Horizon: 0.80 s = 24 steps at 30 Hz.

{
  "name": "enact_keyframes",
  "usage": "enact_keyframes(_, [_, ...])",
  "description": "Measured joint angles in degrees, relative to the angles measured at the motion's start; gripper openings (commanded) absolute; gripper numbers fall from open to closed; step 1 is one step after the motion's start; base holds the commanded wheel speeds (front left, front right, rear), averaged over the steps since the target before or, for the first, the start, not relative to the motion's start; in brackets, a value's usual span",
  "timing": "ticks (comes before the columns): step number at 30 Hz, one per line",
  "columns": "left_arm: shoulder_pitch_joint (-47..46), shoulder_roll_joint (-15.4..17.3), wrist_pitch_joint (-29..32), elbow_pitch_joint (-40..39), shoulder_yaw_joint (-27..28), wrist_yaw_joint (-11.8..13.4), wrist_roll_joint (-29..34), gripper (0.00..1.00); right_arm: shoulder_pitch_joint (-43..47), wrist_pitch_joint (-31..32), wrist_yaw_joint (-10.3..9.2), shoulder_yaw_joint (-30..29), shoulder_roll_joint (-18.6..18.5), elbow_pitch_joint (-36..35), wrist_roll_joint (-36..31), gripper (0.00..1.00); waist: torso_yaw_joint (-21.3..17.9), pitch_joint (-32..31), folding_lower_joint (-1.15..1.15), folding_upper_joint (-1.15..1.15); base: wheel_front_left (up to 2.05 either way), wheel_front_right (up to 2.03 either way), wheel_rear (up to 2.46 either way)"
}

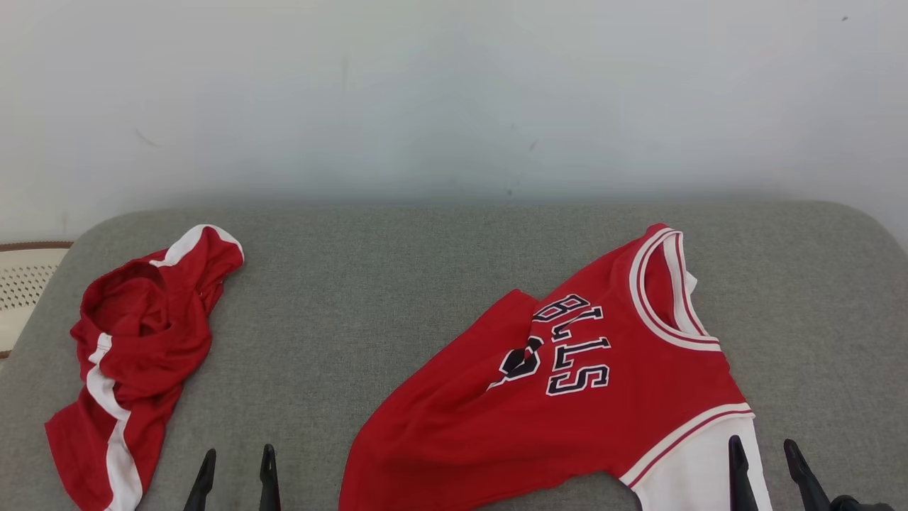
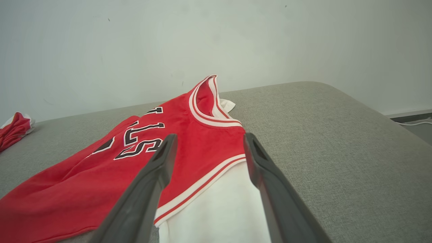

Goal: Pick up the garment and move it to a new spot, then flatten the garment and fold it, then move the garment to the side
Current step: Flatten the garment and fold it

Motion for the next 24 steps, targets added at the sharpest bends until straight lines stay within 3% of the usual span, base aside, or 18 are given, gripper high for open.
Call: enact_keyframes(24, [2.2, -0.4, -0.2, -0.9, -0.5, 1.0, -2.1, 1.0, 0.1, 0.5, 0.0, 0.0, 0.2, 0.9, 0.0, 1.0, -0.7, -0.8, 0.01, 0.0, 0.0, 0.0, 0.0])
